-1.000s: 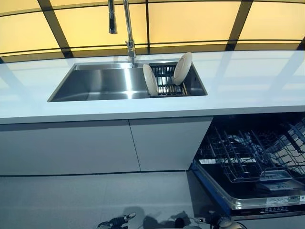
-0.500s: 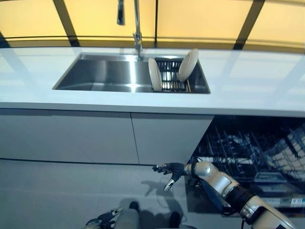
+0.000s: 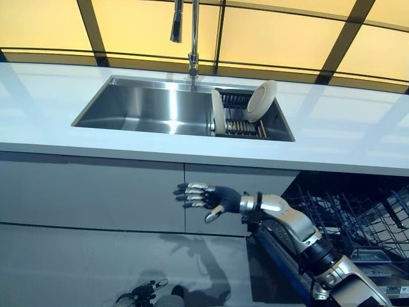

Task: Take plates into dishwasher

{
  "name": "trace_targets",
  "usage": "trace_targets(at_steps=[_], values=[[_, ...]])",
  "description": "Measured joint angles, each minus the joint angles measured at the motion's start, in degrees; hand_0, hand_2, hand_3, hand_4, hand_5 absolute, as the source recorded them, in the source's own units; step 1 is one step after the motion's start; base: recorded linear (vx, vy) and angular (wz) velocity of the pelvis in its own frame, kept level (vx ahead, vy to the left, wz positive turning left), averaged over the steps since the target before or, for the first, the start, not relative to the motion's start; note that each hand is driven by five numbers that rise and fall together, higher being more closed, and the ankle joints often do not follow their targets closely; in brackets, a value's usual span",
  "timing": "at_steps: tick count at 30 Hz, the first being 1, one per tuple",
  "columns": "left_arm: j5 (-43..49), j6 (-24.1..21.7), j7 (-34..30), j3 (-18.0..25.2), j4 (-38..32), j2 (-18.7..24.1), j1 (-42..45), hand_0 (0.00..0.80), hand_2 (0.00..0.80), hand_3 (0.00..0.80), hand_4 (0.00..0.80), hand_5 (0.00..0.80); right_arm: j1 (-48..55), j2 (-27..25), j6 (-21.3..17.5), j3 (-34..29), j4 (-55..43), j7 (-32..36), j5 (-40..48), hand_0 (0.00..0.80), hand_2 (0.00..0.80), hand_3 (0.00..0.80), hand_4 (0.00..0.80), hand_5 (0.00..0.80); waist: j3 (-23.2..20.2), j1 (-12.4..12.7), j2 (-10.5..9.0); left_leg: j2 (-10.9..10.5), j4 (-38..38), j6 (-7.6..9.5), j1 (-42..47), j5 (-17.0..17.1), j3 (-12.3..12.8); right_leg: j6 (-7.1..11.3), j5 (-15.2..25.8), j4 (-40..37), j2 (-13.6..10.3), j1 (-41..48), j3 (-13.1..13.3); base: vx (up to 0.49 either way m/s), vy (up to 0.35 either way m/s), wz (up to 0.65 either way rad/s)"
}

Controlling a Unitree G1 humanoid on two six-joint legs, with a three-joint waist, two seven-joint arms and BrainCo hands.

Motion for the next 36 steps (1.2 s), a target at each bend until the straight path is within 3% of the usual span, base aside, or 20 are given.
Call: trace_targets(at_steps=[7,9,10,12,14,16,18,19,22,23,26,28,33,36], values=[[0.5,0.2,-1.4,0.1,0.1,0.2,0.4,0.0,0.0,0.0,0.0,0.0,-1.4,-1.4,-0.7,-10.0,1.4,-4.6,9.8,0.0,0.0,0.0,0.0,0.0,-0.1,-0.7,0.25,-0.2,0.1,-0.08,1.7,-0.9,0.5,0.48,0.3,-2.0,-0.1,2.6,0.0,0.103,0.047,-0.02],[0.5,0.4,-1.9,0.1,0.1,0.2,0.2,0.0,0.0,0.0,0.0,0.0,-1.8,-1.3,-2.8,-12.1,2.3,-7.8,11.1,0.0,0.0,0.0,0.0,0.0,-0.1,-0.7,0.22,-0.4,-0.1,0.29,2.4,-1.6,0.4,0.66,0.1,-1.8,-0.3,3.2,0.0,0.114,0.111,-0.01],[0.6,0.8,-2.2,0.1,0.3,0.2,-0.2,0.0,0.0,0.0,0.0,0.0,-2.1,-1.3,-4.1,-13.2,2.6,-10.3,11.6,0.0,0.0,0.0,0.0,0.0,0.0,-1.1,0.41,-0.8,-0.8,0.53,2.8,-2.0,0.2,0.82,0.0,0.5,-0.3,2.4,0.1,0.116,0.134,-0.08],[1.7,1.4,-2.7,0.1,0.9,-0.4,-0.2,0.0,0.0,0.0,0.0,0.0,-2.8,-0.9,-7.0,-14.9,4.0,-16.1,13.3,0.0,0.0,0.0,0.0,0.0,0.3,-2.6,2.83,1.1,-2.5,1.44,4.2,-1.3,0.0,0.91,-0.6,15.7,-0.1,-5.0,0.5,0.171,0.037,0.03],[2.1,1.9,-2.6,0.1,1.7,0.1,0.5,0.0,0.0,0.0,0.0,0.0,-3.3,-1.5,-8.5,-16.0,5.5,-20.5,14.3,0.0,0.0,0.0,0.0,0.0,0.5,-4.1,3.02,1.1,-4.4,1.76,6.7,-0.7,0.2,1.56,-1.3,24.3,-1.4,-9.3,1.4,0.212,-0.136,0.13],[1.8,2.6,-2.2,0.1,1.7,1.6,0.8,0.0,0.0,0.0,0.0,0.0,-3.5,-2.9,-10.9,-17.8,6.6,-27.1,14.6,0.0,0.0,0.0,0.0,0.0,-0.1,-4.4,1.9,0.7,-5.0,1.17,7.4,-1.1,0.6,2.51,-0.8,14.9,-3.3,-10.2,1.9,0.244,-0.322,-0.04],[0.4,2.8,-1.3,0.8,3.0,2.7,-0.6,0.0,0.0,0.0,0.0,0.0,-7.5,-5.1,-12.4,-18.9,9.5,-34.5,14.9,0.0,0.0,0.0,0.0,0.0,0.3,-5.3,1.12,0.9,-4.9,1.24,6.7,-1.1,0.5,5.39,3.0,2.5,-5.0,-11.6,1.4,0.155,-0.332,-0.05],[-0.6,2.9,-0.7,1.5,3.7,2.8,-1.3,0.0,0.0,0.0,0.0,0.0,-9.7,-6.0,-12.7,-20.0,12.2,-37.8,14.9,0.0,0.0,0.0,0.0,0.0,0.5,-5.6,1.06,1.2,-4.9,0.95,6.9,-1.3,0.5,5.67,5.1,-1.1,-5.5,-12.4,1.5,0.157,-0.247,0.05],[-3.0,3.7,0.9,2.9,4.4,3.6,-2.0,0.0,0.0,0.0,0.0,0.0,-14.3,-9.7,-12.7,-22.2,20.6,-46.4,14.7,0.0,0.0,0.0,0.0,0.0,0.5,-5.4,-0.77,1.4,-4.8,-1.59,9.8,-2.8,0.1,5.84,7.0,-2.9,-5.8,-10.0,1.5,0.163,-0.121,0.12],[-3.2,4.2,1.2,2.9,4.5,3.6,-1.8,0.0,0.0,0.0,0.0,0.0,-15.0,-10.8,-12.7,-22.1,22.7,-47.6,13.7,0.0,0.0,0.0,0.0,0.0,0.4,-5.4,-1.11,2.0,-5.0,-2.61,11.2,-3.5,-0.1,4.08,10.5,-3.6,-5.2,-8.5,1.9,0.146,-0.072,0.25],[-3.3,5.7,0.2,2.7,2.7,1.5,-1.8,0.0,0.0,0.0,0.0,0.0,-15.9,-14.9,-11.7,-21.8,26.0,-48.8,11.2,0.0,0.0,0.0,0.0,0.0,0.2,-5.4,1.44,6.6,-5.1,-4.35,12.6,-4.7,0.2,1.0,13.1,-5.3,-0.5,-6.5,0.3,0.088,-0.029,0.08],[-3.3,5.8,-0.3,2.2,2.0,-0.4,-2.3,0.0,0.0,0.0,0.0,0.0,-18.2,-17.9,-11.5,-20.1,27.2,-48.7,9.7,0.0,0.0,0.0,0.0,0.0,-0.1,-5.5,2.8,8.0,-5.0,-4.56,12.0,-4.8,0.4,-1.33,15.0,-8.1,1.3,-5.9,-0.3,0.071,-0.007,-0.1],[-2.8,5.7,-1.1,-0.2,1.7,-2.7,-4.5,0.0,0.0,0.0,0.0,0.0,-24.0,-19.1,-9.1,-17.8,29.2,-48.8,8.4,0.0,0.0,0.0,0.0,0.0,0.3,-5.5,3.67,8.9,-5.9,-5.11,12.8,-4.6,0.5,-1.66,16.0,-9.5,2.5,-5.1,-0.5,0.048,0.002,-0.05],[-2.7,5.7,-0.9,-0.2,1.1,-1.9,-4.9,0.0,0.0,0.0,0.0,0.0,-26.4,-19.1,-5.5,-14.9,30.6,-48.8,6.0,0.0,0.0,0.0,0.0,0.0,0.7,-5.3,4.21,8.6,-7.1,-8.05,13.7,-4.8,0.4,-0.86,15.8,-9.5,2.1,-4.5,-1.0,0.036,-0.007,0.09]])
